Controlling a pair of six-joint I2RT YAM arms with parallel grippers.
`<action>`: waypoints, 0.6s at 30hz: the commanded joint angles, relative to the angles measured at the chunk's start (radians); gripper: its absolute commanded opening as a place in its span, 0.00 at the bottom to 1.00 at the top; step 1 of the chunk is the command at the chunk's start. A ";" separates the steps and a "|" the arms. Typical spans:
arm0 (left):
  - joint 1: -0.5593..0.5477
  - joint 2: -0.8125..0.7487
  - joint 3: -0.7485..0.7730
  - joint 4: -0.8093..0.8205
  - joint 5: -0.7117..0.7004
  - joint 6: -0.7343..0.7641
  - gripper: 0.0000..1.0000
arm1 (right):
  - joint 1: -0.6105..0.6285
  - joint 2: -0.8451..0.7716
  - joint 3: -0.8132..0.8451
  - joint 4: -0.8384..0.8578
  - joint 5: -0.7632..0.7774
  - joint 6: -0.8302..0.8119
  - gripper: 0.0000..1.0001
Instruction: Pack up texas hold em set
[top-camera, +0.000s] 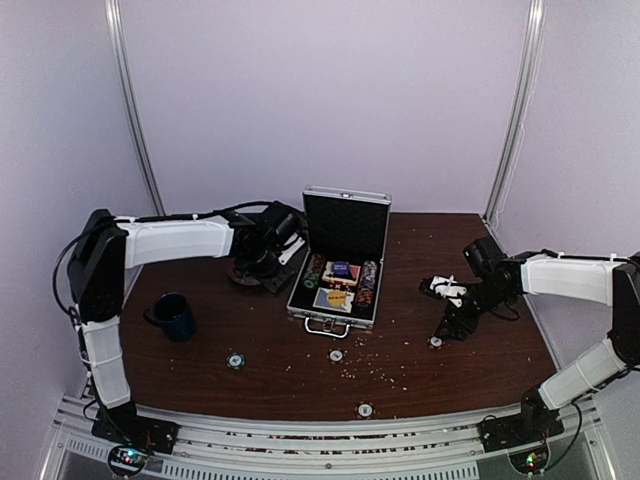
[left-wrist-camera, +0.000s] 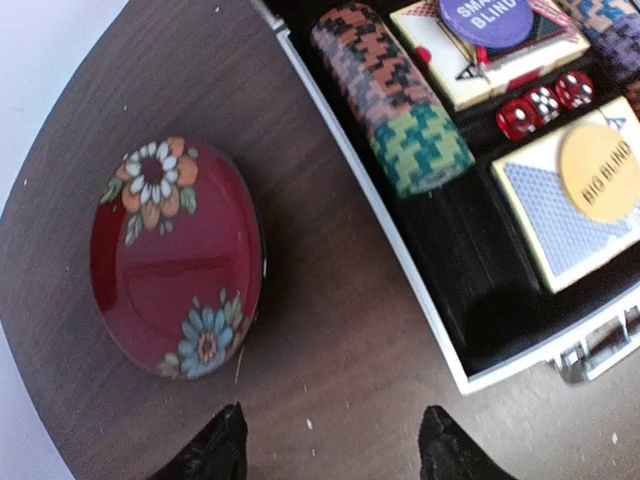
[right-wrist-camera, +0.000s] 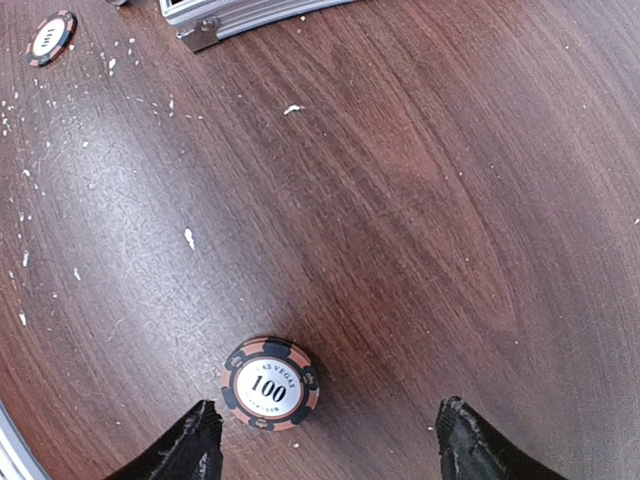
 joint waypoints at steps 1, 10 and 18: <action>0.005 -0.171 -0.132 -0.112 0.109 -0.123 0.61 | 0.008 0.003 0.032 -0.013 0.012 -0.011 0.74; 0.004 -0.303 -0.390 -0.236 0.333 -0.175 0.63 | 0.012 -0.001 0.032 -0.014 0.016 -0.013 0.74; 0.002 -0.286 -0.484 -0.228 0.342 -0.182 0.64 | 0.013 -0.007 0.029 -0.013 0.016 -0.012 0.74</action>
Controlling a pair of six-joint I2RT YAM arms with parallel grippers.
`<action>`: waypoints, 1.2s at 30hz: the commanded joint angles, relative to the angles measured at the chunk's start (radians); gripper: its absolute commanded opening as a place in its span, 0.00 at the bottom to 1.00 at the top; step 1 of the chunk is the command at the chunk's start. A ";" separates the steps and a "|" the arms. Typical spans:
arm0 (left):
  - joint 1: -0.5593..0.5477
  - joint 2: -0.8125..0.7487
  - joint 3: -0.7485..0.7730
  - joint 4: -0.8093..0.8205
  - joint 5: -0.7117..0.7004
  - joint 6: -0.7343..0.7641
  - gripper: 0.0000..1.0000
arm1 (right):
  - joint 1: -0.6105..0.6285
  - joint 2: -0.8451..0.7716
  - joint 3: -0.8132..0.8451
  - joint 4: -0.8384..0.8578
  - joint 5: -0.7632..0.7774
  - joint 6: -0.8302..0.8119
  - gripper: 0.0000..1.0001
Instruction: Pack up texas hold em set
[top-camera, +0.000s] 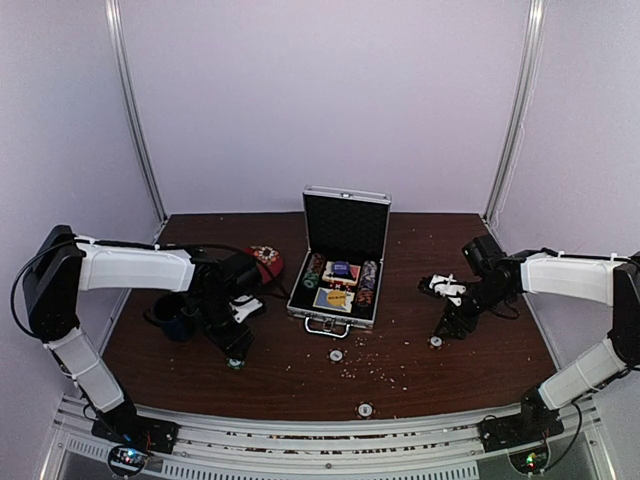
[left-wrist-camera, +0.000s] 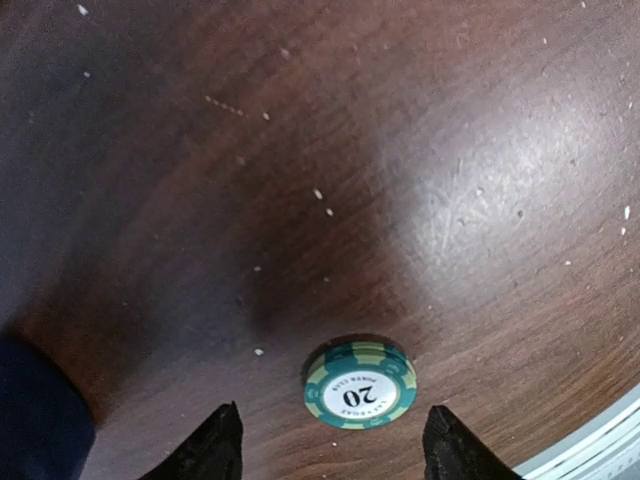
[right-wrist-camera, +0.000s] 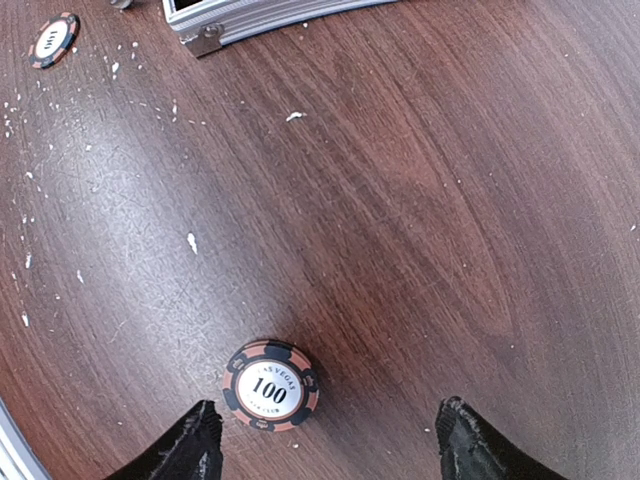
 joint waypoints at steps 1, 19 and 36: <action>0.002 0.007 -0.022 0.010 0.058 -0.014 0.64 | 0.007 -0.007 0.018 -0.004 0.014 -0.009 0.74; -0.015 0.072 -0.040 0.054 0.038 -0.014 0.54 | 0.007 0.003 0.017 -0.006 0.020 -0.010 0.74; -0.056 0.057 0.126 -0.026 0.001 -0.024 0.35 | 0.011 0.010 0.019 -0.006 0.019 -0.011 0.74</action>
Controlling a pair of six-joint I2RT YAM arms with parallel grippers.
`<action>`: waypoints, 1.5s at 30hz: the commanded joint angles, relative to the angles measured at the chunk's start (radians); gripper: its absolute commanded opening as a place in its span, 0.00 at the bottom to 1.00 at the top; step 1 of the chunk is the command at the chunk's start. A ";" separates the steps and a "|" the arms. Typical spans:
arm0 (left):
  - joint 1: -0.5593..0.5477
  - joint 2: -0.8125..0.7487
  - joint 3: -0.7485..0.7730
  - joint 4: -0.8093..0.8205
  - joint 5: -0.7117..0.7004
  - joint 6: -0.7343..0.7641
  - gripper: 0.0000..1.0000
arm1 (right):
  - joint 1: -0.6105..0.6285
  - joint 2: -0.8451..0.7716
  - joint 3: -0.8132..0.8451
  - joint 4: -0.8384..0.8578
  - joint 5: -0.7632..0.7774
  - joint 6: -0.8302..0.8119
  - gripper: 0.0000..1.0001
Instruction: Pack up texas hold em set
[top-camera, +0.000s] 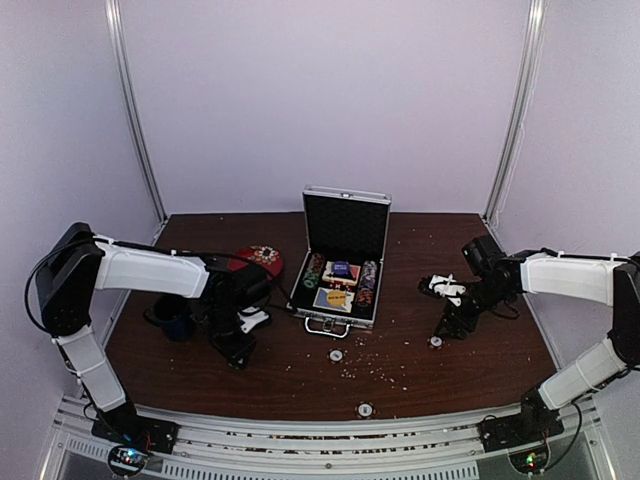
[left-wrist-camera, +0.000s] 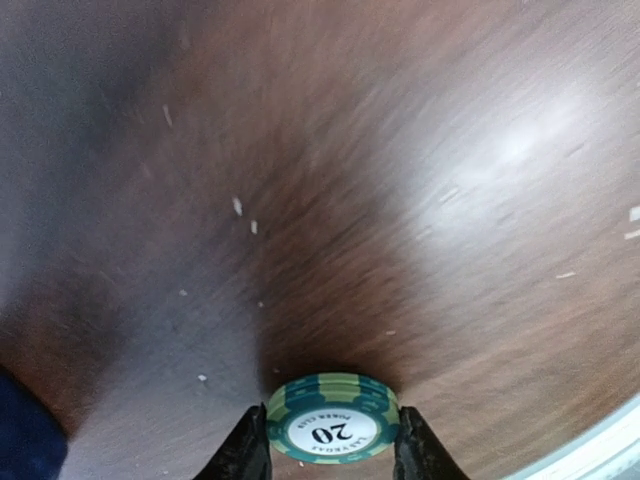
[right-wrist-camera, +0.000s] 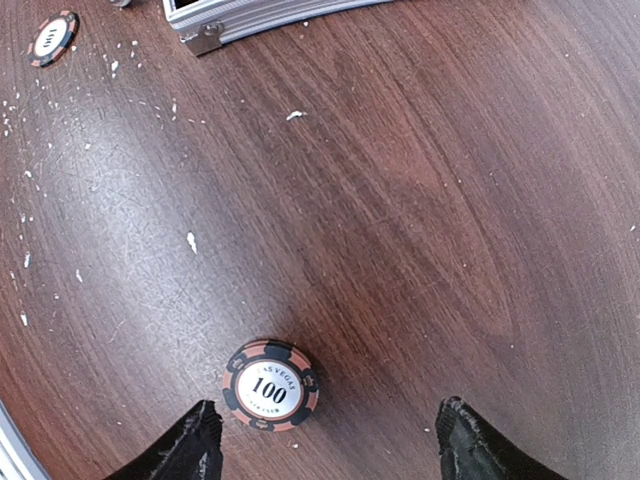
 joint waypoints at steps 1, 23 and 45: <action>-0.011 -0.025 0.162 -0.020 -0.028 -0.012 0.35 | 0.008 0.011 0.019 -0.006 0.014 -0.011 0.74; -0.014 0.161 0.241 0.808 -0.159 -0.065 0.35 | 0.014 0.015 0.017 -0.006 0.020 -0.010 0.74; 0.028 0.324 0.307 0.829 -0.177 -0.039 0.39 | 0.016 0.030 0.021 -0.008 0.021 -0.011 0.74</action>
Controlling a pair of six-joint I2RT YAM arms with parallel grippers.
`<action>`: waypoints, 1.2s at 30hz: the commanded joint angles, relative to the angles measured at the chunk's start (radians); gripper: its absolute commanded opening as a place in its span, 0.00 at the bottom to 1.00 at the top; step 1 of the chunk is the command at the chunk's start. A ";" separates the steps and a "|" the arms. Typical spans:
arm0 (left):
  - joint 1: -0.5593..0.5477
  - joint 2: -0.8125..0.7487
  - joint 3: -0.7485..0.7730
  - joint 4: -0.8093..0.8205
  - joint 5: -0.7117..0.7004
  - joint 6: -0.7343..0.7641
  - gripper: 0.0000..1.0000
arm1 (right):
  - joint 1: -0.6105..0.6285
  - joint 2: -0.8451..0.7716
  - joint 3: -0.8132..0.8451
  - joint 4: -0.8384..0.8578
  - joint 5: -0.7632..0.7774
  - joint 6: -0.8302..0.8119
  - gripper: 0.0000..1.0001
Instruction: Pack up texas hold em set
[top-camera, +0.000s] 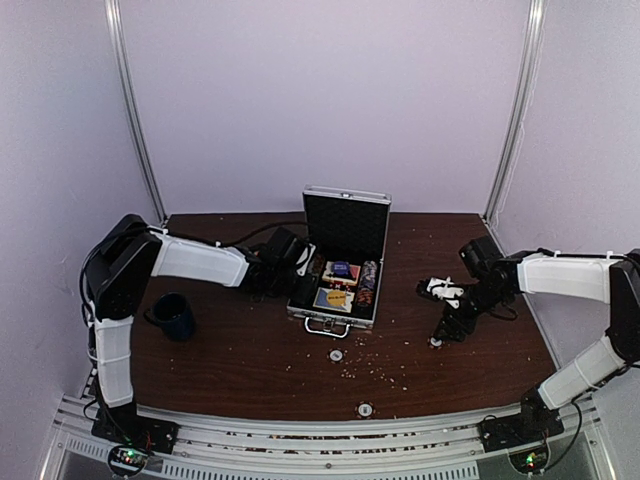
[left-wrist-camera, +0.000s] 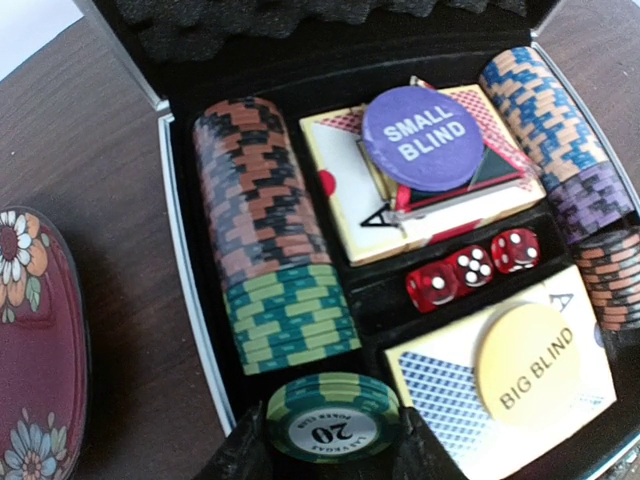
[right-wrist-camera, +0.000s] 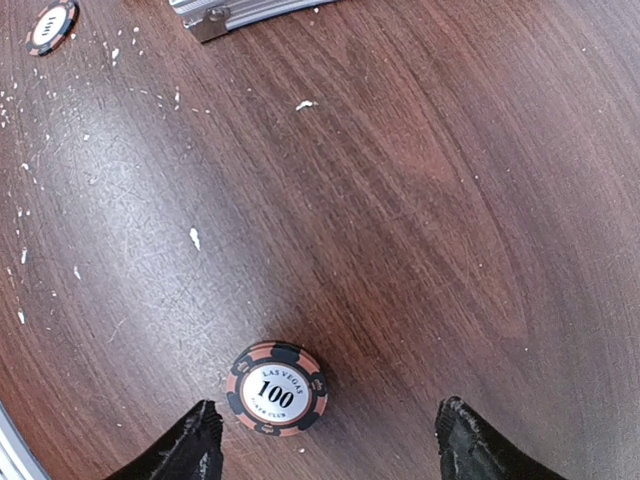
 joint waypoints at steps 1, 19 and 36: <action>0.018 0.032 0.037 0.050 -0.012 0.022 0.39 | 0.007 0.010 0.021 -0.007 0.016 -0.011 0.74; 0.034 0.072 0.062 0.039 -0.020 0.030 0.50 | 0.008 0.020 0.021 -0.009 0.018 -0.011 0.74; 0.034 -0.009 0.055 -0.056 -0.062 0.006 0.52 | 0.014 0.024 0.023 -0.010 0.022 -0.011 0.74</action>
